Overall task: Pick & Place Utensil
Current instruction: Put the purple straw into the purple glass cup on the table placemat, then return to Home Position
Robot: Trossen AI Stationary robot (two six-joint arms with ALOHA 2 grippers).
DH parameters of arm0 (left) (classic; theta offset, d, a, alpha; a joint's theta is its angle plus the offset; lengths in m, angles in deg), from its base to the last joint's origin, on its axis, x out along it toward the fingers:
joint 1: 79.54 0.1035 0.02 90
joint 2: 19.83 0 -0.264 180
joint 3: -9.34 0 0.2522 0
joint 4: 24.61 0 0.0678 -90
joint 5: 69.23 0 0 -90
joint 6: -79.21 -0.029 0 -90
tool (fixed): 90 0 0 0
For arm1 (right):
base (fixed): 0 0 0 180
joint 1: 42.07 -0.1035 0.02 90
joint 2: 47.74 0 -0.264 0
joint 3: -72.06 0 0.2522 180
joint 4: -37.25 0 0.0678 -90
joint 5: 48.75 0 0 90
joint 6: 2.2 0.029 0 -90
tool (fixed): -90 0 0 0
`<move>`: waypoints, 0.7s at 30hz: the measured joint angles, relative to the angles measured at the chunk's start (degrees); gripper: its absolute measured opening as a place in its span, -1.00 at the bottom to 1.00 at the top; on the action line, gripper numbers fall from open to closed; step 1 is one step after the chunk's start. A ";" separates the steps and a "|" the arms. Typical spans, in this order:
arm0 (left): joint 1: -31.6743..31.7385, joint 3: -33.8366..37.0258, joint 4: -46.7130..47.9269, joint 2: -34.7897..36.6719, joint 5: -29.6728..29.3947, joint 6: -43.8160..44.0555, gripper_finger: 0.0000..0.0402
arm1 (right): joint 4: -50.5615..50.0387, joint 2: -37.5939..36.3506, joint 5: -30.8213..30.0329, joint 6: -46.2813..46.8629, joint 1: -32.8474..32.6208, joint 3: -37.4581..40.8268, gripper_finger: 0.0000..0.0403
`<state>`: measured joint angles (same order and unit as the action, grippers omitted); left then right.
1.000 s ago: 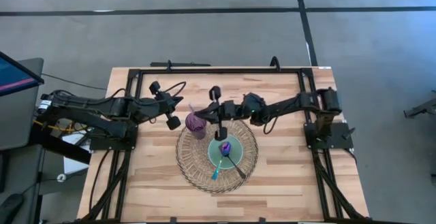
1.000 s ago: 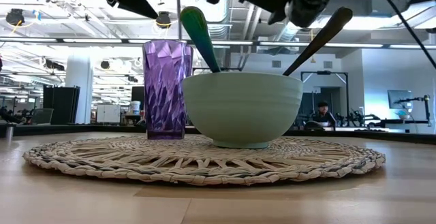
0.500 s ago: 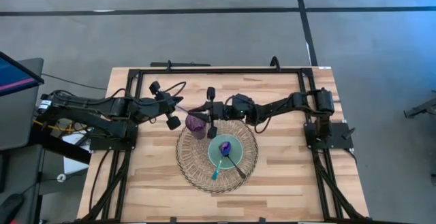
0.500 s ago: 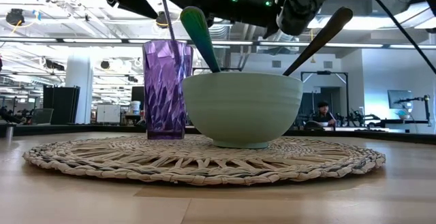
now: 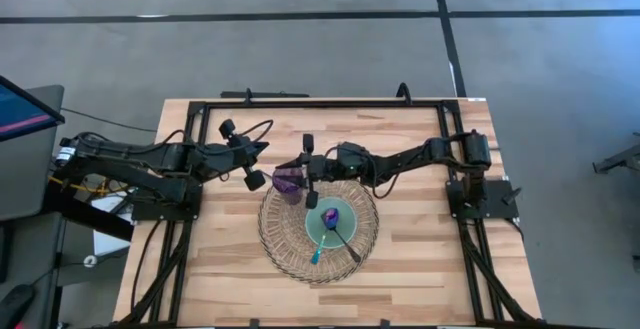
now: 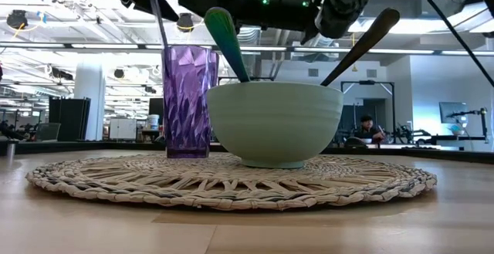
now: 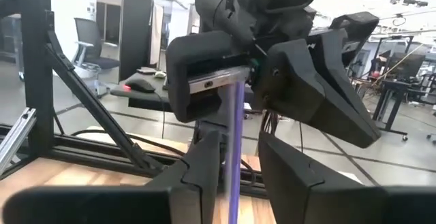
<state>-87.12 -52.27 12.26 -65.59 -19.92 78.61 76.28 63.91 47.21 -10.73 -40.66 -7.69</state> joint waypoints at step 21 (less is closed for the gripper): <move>-1.21 -0.07 0.00 9.48 4.86 -2.14 -0.97 | -60.36 -39.18 -18.73 -4.02 0.22 1.23 -0.69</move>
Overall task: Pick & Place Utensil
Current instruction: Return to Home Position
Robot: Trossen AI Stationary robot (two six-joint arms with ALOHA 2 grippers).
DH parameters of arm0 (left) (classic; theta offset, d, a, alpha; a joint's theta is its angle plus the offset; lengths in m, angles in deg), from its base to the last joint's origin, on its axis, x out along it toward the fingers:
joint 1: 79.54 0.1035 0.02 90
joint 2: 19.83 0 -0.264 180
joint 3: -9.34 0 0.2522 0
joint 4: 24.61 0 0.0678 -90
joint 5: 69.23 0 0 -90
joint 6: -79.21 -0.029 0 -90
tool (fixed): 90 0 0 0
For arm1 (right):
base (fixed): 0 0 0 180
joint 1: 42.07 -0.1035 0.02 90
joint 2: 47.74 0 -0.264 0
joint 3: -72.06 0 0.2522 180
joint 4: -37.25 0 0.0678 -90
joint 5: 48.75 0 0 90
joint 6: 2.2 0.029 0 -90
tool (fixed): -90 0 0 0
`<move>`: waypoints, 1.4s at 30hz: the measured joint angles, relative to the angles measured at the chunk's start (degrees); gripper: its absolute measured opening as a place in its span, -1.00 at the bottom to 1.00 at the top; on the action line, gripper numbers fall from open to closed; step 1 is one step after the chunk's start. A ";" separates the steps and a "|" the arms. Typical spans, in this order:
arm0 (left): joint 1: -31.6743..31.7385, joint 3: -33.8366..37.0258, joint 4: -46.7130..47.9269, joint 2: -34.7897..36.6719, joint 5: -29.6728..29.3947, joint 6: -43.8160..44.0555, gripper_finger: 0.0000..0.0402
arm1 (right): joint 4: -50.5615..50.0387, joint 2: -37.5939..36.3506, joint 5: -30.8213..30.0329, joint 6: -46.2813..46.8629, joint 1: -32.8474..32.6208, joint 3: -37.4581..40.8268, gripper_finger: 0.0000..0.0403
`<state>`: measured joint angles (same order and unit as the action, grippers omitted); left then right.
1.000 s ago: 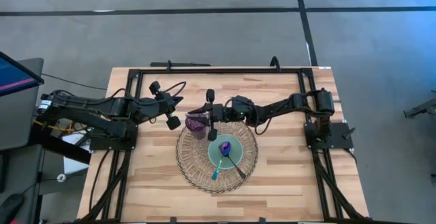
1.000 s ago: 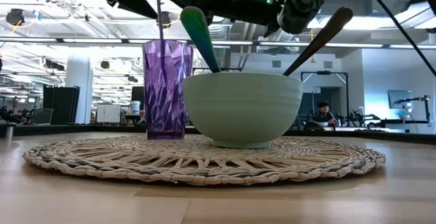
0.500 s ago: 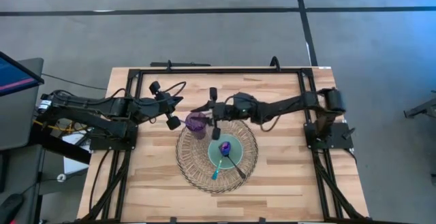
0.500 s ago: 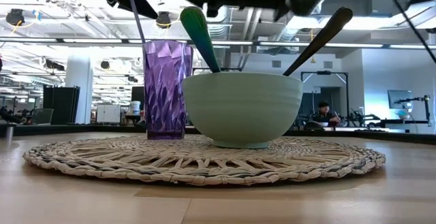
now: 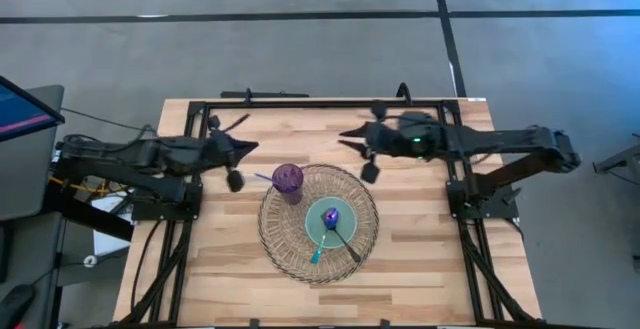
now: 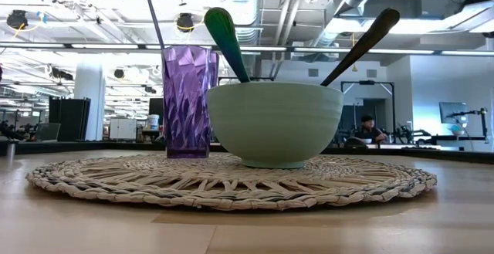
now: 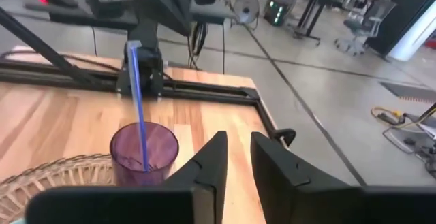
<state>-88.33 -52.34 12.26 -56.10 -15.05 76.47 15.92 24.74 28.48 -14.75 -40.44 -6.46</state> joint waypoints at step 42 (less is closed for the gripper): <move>-0.17 36.02 -22.17 35.93 40.18 -11.64 -0.97 | 20.72 -58.25 -2.63 11.15 1.14 55.68 -1.00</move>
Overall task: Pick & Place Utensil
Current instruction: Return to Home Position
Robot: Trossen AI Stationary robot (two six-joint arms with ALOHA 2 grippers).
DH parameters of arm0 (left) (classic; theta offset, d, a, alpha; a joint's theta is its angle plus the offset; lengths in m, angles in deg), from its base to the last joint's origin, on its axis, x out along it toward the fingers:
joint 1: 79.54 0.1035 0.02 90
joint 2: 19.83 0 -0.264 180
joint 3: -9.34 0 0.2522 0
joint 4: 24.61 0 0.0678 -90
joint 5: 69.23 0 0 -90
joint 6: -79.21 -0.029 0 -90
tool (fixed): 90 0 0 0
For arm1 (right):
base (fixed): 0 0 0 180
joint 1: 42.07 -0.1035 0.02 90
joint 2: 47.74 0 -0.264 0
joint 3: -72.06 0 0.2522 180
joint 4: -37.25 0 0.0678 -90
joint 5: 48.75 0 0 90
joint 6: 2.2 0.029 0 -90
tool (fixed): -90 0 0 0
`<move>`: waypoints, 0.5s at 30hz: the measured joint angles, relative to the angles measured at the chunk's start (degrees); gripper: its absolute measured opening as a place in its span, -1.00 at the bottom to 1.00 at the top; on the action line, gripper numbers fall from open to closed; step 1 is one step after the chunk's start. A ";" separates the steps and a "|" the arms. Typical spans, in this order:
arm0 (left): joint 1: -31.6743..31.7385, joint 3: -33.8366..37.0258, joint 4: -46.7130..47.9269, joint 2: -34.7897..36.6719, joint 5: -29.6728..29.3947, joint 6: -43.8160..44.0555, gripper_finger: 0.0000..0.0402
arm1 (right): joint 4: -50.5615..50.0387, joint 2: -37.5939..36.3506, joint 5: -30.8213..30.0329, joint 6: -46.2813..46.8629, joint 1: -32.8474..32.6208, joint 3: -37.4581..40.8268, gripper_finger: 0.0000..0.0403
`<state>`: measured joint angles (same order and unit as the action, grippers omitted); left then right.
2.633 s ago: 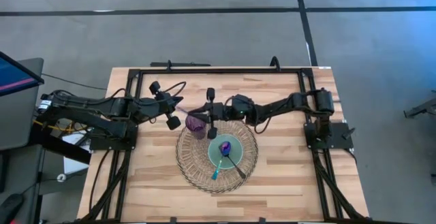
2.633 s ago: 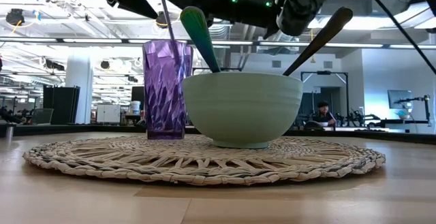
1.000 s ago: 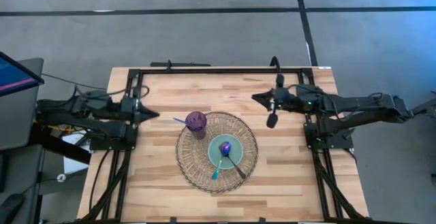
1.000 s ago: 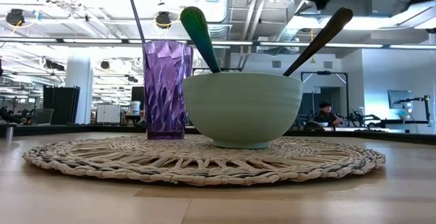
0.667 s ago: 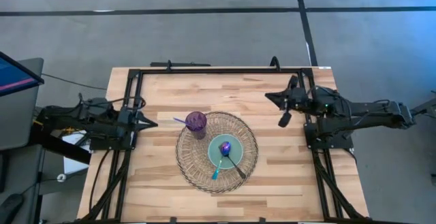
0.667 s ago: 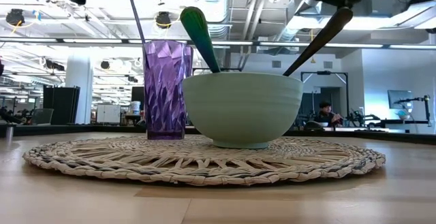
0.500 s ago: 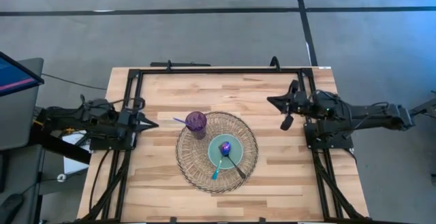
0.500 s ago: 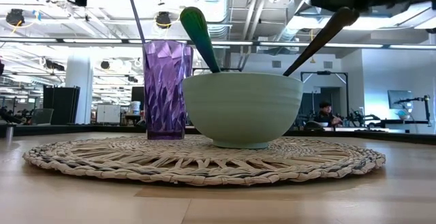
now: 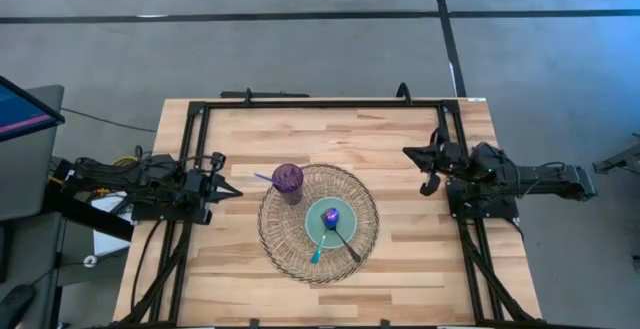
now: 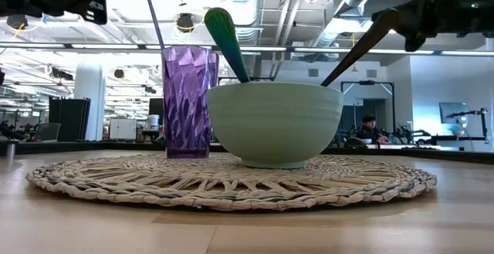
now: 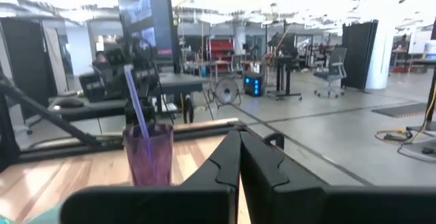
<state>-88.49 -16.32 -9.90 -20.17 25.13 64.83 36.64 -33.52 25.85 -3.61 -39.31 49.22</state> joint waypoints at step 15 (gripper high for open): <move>0.02 7.12 -9.29 -0.02 0.02 1.35 -0.97 | -1.23 -14.11 -2.81 -0.02 0.02 7.79 -1.00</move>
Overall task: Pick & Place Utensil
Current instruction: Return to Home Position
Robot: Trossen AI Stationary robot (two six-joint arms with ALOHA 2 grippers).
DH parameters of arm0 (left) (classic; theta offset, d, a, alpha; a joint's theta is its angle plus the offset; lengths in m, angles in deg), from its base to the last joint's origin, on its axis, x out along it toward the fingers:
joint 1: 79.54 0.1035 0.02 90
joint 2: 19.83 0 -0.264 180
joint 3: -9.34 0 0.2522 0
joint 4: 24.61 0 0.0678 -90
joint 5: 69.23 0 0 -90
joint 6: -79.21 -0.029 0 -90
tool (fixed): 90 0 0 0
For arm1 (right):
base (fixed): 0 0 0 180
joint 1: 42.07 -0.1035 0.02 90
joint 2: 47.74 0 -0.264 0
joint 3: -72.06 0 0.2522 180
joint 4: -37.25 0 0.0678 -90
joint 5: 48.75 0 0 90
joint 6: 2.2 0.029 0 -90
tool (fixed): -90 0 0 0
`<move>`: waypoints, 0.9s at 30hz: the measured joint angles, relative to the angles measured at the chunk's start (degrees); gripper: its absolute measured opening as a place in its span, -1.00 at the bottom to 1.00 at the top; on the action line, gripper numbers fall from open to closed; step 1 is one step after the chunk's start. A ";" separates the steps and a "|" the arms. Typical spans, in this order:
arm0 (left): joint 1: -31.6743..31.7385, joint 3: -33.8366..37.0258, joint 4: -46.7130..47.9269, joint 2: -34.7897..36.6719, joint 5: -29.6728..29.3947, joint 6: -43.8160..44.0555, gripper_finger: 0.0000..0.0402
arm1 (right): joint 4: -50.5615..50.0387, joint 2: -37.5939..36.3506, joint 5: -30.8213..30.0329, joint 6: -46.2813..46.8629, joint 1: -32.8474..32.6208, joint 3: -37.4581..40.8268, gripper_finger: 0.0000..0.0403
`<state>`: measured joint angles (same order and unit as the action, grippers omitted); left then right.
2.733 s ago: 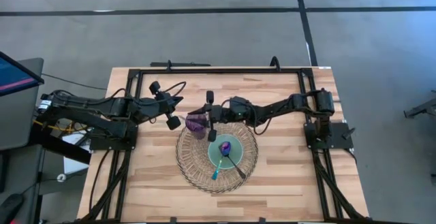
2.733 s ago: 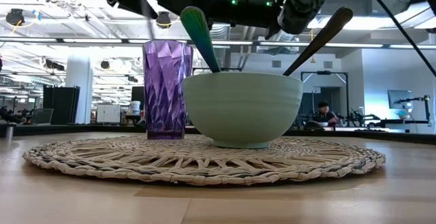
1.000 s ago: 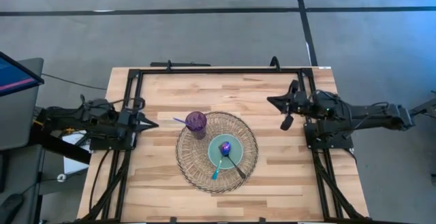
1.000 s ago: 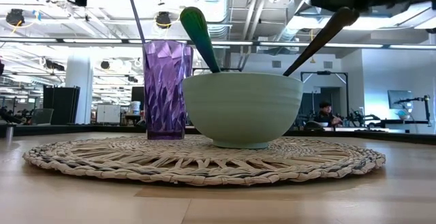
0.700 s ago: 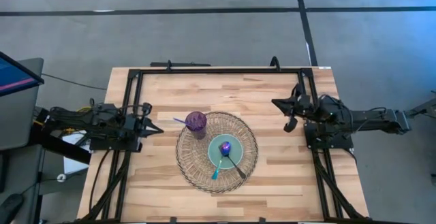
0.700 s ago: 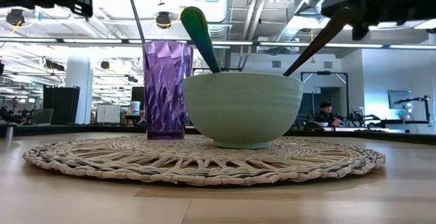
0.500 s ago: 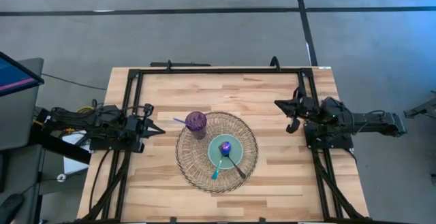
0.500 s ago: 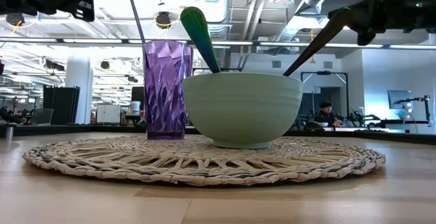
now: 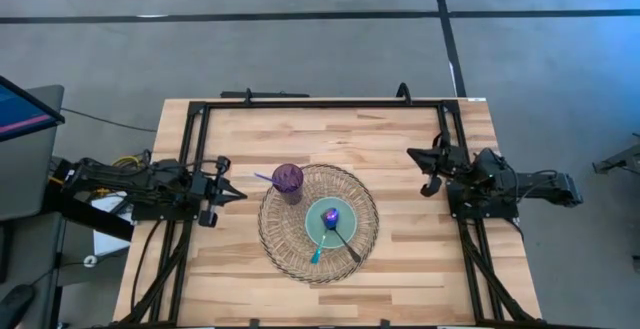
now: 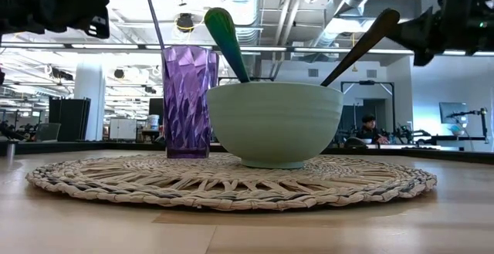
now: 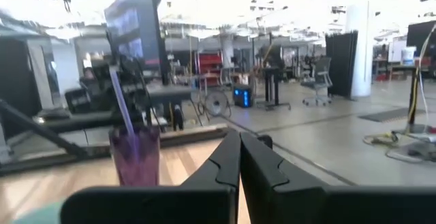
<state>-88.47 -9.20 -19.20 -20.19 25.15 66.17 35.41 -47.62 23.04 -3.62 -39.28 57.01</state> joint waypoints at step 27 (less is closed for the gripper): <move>0.02 4.49 -6.33 -0.44 -0.48 3.02 -0.97 | -1.64 0.00 0.01 1.07 -0.02 0.71 -1.00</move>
<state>-88.45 -4.71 -25.53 -20.63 24.67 69.19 33.77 -47.62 23.05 -2.56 -39.31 57.72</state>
